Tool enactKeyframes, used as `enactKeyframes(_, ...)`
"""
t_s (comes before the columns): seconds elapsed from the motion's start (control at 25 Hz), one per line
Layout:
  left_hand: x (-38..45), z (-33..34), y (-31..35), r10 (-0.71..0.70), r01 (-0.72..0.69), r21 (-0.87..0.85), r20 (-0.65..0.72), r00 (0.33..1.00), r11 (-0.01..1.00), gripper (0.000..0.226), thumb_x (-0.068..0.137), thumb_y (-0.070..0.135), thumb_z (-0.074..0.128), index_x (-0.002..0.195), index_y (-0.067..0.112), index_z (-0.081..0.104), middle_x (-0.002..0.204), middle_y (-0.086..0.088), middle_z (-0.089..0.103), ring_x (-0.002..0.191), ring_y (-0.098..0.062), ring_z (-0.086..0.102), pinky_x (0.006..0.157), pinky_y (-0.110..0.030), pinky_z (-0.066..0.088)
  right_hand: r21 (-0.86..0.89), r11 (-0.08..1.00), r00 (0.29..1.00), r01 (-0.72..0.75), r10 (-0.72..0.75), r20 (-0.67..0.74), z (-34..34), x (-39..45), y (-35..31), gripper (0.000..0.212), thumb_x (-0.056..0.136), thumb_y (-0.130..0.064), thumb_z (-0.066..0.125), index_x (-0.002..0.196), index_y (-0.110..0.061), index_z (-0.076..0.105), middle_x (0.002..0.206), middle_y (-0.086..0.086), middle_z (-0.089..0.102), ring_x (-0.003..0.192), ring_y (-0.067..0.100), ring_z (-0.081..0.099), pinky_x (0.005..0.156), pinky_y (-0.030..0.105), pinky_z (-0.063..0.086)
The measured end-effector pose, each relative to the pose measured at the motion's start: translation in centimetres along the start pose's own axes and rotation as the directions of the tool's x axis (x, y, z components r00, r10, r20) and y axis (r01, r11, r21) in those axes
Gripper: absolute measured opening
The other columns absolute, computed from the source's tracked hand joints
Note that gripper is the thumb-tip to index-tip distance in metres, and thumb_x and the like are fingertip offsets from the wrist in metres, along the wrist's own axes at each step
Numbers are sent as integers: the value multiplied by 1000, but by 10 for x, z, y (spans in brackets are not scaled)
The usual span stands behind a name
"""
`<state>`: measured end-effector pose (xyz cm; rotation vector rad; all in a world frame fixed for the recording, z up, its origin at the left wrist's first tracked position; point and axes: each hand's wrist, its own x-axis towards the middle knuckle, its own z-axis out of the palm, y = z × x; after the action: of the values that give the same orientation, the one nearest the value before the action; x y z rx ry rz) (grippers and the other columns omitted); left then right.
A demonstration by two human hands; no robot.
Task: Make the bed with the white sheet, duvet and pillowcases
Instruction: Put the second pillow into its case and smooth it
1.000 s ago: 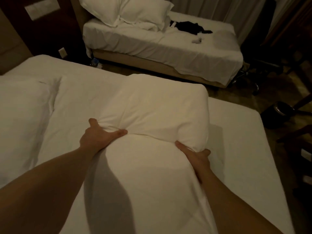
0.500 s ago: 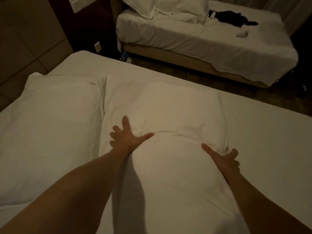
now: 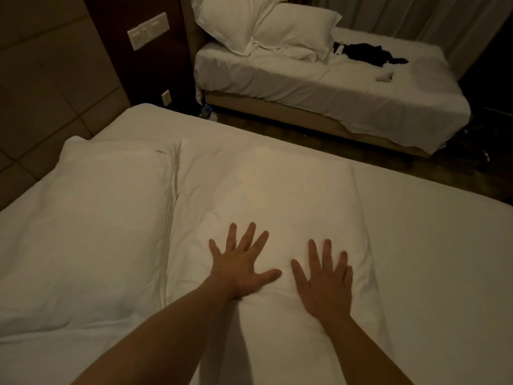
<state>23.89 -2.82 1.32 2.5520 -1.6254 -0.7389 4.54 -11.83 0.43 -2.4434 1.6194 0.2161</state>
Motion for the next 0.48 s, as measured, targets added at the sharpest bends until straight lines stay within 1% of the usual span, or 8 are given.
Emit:
enactKeyframes(0.08, -28, 12, 0, -92, 92, -43, -15, 996, 995, 99, 71, 99, 18, 150, 53, -20, 159, 18, -32, 146, -28, -34, 109, -75, -10, -15, 1000, 1000, -17, 18, 9, 4, -22, 7, 81, 85, -80, -8, 155, -42, -16, 168, -1, -13, 152, 39, -6, 123, 53, 2)
enactKeyframes(0.24, -77, 28, -2, -244, 240, -145, -8, 970, 960, 101, 67, 102, 13, 148, 54, -24, 157, 18, -35, 148, -34, -30, 110, -76, -6, 22, 1000, 996, -21, 19, 86, 3, -70, 17, 76, 90, -77, 2, 155, -42, -16, 167, -1, -16, 151, 41, -10, 122, 54, -2)
enactKeyframes(0.32, -98, 34, -1, -316, 309, -218, 3, 949, 926, 104, 66, 102, 15, 148, 54, -25, 158, 18, -34, 148, -36, -27, 111, -76, -4, 24, 1000, 997, 0, -2, 79, 4, -97, 17, 75, 91, -76, 4, 155, -42, -16, 167, -1, -17, 151, 41, -11, 121, 55, 1)
enactKeyframes(0.4, -122, 40, -1, -397, 385, -313, 30, 918, 868, 106, 65, 102, 19, 148, 53, -26, 160, 16, -31, 149, -38, -22, 113, -74, -1, 21, 999, 997, 44, -45, 69, 9, -124, 17, 76, 88, -78, -2, 154, -43, -19, 166, -2, -19, 151, 40, -12, 121, 54, 1)
enactKeyframes(0.48, -145, 49, -6, -452, 447, -376, 81, 888, 811, 108, 63, 103, 21, 147, 53, -27, 162, 14, -29, 150, -42, -16, 114, -74, 4, 15, 999, 998, 39, -40, 55, 12, -140, 19, 78, 83, -79, -8, 153, -44, -19, 167, -4, -17, 151, 41, -8, 121, 54, 3)
